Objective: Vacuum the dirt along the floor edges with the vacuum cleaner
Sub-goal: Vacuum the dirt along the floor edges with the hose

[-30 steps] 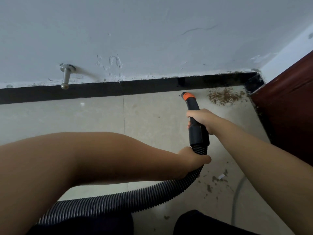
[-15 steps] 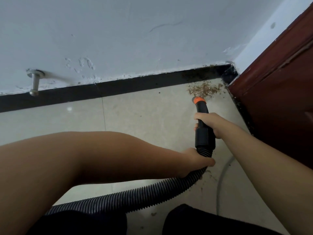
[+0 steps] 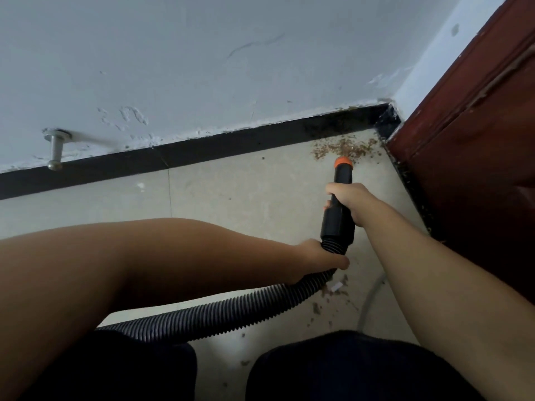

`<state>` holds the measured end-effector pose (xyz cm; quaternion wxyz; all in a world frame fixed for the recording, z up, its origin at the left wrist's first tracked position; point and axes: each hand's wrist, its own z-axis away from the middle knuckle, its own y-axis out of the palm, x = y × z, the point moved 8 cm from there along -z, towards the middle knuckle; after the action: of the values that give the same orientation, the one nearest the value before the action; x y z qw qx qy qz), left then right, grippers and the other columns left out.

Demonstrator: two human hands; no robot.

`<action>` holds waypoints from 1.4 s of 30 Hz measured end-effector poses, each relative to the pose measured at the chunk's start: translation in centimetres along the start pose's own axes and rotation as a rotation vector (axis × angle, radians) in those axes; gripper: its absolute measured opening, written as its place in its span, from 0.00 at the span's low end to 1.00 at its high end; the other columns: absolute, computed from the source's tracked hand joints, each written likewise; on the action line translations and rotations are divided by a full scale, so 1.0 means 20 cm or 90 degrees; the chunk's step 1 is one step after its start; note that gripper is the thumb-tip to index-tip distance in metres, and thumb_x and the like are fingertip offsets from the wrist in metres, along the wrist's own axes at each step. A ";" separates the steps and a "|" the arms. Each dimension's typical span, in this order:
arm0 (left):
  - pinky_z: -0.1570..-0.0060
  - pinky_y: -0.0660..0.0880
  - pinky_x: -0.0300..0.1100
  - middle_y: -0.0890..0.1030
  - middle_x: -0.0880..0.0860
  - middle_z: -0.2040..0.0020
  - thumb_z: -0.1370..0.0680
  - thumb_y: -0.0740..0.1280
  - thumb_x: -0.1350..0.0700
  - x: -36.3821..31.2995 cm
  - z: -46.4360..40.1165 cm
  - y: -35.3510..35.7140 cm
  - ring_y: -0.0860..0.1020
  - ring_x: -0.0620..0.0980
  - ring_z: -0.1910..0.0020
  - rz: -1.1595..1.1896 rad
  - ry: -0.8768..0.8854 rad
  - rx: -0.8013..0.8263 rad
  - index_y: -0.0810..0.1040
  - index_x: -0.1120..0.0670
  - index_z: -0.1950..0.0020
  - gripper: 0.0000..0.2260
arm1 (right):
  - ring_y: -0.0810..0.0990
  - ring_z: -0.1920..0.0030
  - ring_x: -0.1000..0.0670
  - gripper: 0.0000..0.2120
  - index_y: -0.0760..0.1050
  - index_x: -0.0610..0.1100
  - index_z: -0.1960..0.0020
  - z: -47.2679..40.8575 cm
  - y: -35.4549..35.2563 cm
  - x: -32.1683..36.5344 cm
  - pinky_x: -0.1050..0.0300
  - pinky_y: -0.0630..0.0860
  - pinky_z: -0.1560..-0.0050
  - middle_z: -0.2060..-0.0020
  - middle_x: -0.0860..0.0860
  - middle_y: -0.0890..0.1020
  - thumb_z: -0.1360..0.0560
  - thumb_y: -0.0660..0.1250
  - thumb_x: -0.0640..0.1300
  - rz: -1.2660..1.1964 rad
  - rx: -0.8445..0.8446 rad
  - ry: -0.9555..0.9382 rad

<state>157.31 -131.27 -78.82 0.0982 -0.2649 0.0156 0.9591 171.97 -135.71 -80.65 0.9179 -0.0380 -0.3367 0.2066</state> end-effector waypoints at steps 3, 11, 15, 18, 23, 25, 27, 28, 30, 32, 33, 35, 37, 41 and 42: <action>0.52 0.76 0.48 0.75 0.56 0.60 0.25 0.69 0.55 0.00 0.02 0.02 0.76 0.55 0.61 -0.017 -0.007 0.002 0.73 0.58 0.55 0.08 | 0.77 0.70 0.47 0.09 0.68 0.38 0.49 0.02 -0.02 -0.03 0.56 0.76 0.72 0.64 0.44 0.76 0.25 0.66 0.38 -0.018 0.010 0.002; 0.66 0.77 0.43 0.75 0.55 0.65 0.26 0.69 0.58 -0.04 -0.07 0.12 0.75 0.51 0.70 -0.017 0.010 0.025 0.73 0.59 0.56 0.07 | 0.76 0.75 0.48 0.07 0.69 0.38 0.53 -0.02 -0.15 -0.07 0.59 0.75 0.76 0.67 0.44 0.77 0.26 0.67 0.38 -0.045 -0.020 0.012; 0.67 0.77 0.43 0.75 0.54 0.65 0.26 0.69 0.57 -0.07 -0.14 0.23 0.75 0.51 0.71 -0.002 0.026 0.042 0.73 0.57 0.57 0.07 | 0.76 0.74 0.47 0.09 0.70 0.36 0.49 -0.05 -0.28 -0.10 0.60 0.74 0.77 0.67 0.43 0.76 0.26 0.67 0.38 -0.046 -0.052 0.013; 0.63 0.78 0.44 0.75 0.54 0.65 0.27 0.70 0.57 -0.09 -0.17 0.27 0.74 0.51 0.70 0.020 0.032 0.050 0.73 0.57 0.57 0.07 | 0.77 0.74 0.47 0.12 0.70 0.36 0.46 -0.07 -0.33 -0.11 0.60 0.75 0.76 0.67 0.43 0.77 0.26 0.67 0.39 -0.037 -0.052 0.017; 0.65 0.76 0.43 0.73 0.54 0.65 0.25 0.69 0.58 -0.16 -0.22 0.28 0.73 0.51 0.70 0.016 0.030 0.077 0.71 0.57 0.58 0.07 | 0.78 0.77 0.48 0.10 0.71 0.37 0.47 -0.13 -0.41 -0.09 0.59 0.75 0.76 0.70 0.44 0.78 0.26 0.67 0.39 -0.039 -0.066 0.018; 0.66 0.75 0.43 0.73 0.54 0.65 0.25 0.68 0.58 -0.19 -0.23 0.27 0.73 0.51 0.69 0.014 0.033 0.082 0.70 0.56 0.59 0.07 | 0.78 0.78 0.49 0.09 0.71 0.37 0.48 -0.16 -0.43 -0.07 0.58 0.76 0.75 0.71 0.44 0.78 0.26 0.67 0.39 -0.043 -0.072 0.017; 0.64 0.75 0.44 0.73 0.54 0.64 0.25 0.68 0.57 -0.21 -0.24 0.27 0.73 0.51 0.69 0.012 0.037 0.074 0.70 0.56 0.58 0.07 | 0.78 0.78 0.49 0.10 0.71 0.37 0.48 -0.19 -0.44 -0.05 0.57 0.76 0.73 0.71 0.44 0.78 0.27 0.67 0.39 -0.048 -0.073 0.013; 0.65 0.75 0.43 0.73 0.54 0.64 0.25 0.68 0.57 -0.23 -0.24 0.26 0.73 0.51 0.69 0.016 0.040 0.070 0.71 0.56 0.57 0.07 | 0.78 0.78 0.49 0.10 0.71 0.37 0.48 -0.20 -0.44 -0.04 0.56 0.76 0.72 0.70 0.44 0.78 0.27 0.67 0.39 -0.050 -0.073 0.009; 0.68 0.74 0.42 0.73 0.54 0.64 0.25 0.68 0.57 -0.25 -0.25 0.25 0.73 0.50 0.70 0.028 0.042 0.064 0.71 0.58 0.52 0.08 | 0.77 0.78 0.49 0.10 0.70 0.36 0.48 -0.21 -0.44 -0.02 0.57 0.76 0.73 0.70 0.44 0.77 0.27 0.67 0.39 -0.059 -0.075 0.002; 0.68 0.74 0.42 0.73 0.55 0.64 0.25 0.69 0.57 -0.25 -0.25 0.24 0.73 0.51 0.71 0.032 0.041 0.058 0.72 0.59 0.49 0.09 | 0.77 0.79 0.49 0.10 0.70 0.36 0.49 -0.22 -0.44 -0.01 0.58 0.76 0.75 0.71 0.44 0.77 0.27 0.67 0.38 -0.070 -0.076 0.002; 0.67 0.74 0.43 0.73 0.55 0.63 0.25 0.69 0.57 -0.25 -0.25 0.23 0.73 0.51 0.71 0.030 0.041 0.055 0.72 0.59 0.48 0.10 | 0.77 0.79 0.49 0.10 0.70 0.36 0.48 -0.22 -0.44 -0.01 0.58 0.76 0.75 0.71 0.44 0.77 0.27 0.67 0.38 -0.073 -0.076 0.005; 0.66 0.75 0.43 0.73 0.55 0.64 0.25 0.69 0.57 -0.23 -0.24 0.23 0.73 0.51 0.70 0.027 0.039 0.054 0.72 0.59 0.49 0.09 | 0.77 0.78 0.49 0.10 0.71 0.36 0.48 -0.21 -0.42 -0.02 0.58 0.76 0.74 0.71 0.44 0.77 0.27 0.67 0.39 -0.070 -0.072 0.008; 0.68 0.74 0.42 0.73 0.54 0.64 0.25 0.69 0.57 -0.21 -0.23 0.22 0.73 0.51 0.70 0.029 0.035 0.055 0.72 0.59 0.50 0.09 | 0.78 0.78 0.48 0.09 0.71 0.37 0.50 -0.20 -0.39 -0.03 0.58 0.76 0.74 0.71 0.44 0.78 0.27 0.67 0.39 -0.061 -0.060 0.007; 0.72 0.72 0.40 0.72 0.54 0.65 0.25 0.68 0.57 -0.16 -0.18 0.21 0.72 0.50 0.72 0.045 0.030 0.053 0.71 0.59 0.50 0.09 | 0.78 0.77 0.48 0.07 0.71 0.38 0.51 -0.17 -0.34 -0.05 0.56 0.77 0.72 0.76 0.46 0.78 0.27 0.67 0.39 -0.051 -0.040 0.008; 0.71 0.73 0.41 0.72 0.54 0.65 0.25 0.68 0.58 -0.15 -0.17 0.20 0.72 0.50 0.72 0.051 0.031 0.051 0.71 0.59 0.50 0.09 | 0.78 0.77 0.48 0.07 0.71 0.38 0.52 -0.16 -0.32 -0.05 0.56 0.77 0.71 0.76 0.47 0.78 0.27 0.67 0.39 -0.047 -0.037 0.008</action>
<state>160.81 -136.08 -80.25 0.0697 -0.2828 0.0673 0.9543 175.68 -141.78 -82.38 0.9253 -0.0534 -0.3383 0.1628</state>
